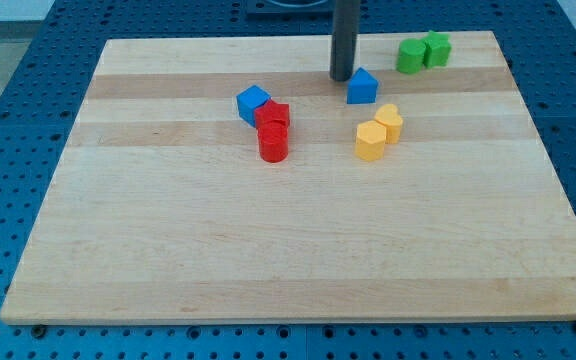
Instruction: Slide the blue triangle to the center
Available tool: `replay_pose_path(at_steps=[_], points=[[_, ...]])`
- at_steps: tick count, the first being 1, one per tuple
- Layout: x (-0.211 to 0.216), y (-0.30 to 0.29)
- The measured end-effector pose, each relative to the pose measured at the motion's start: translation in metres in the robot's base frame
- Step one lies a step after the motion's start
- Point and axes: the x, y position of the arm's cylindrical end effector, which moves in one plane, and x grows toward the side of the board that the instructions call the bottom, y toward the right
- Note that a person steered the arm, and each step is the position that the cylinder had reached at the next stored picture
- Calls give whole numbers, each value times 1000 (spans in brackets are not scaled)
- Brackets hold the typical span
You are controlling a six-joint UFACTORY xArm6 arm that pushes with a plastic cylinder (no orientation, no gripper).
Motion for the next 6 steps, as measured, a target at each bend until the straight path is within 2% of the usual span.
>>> replay_pose_path(at_steps=[1,2,3,4,6], points=[[-15,25],[17,63],[42,28],[85,10],[125,3]])
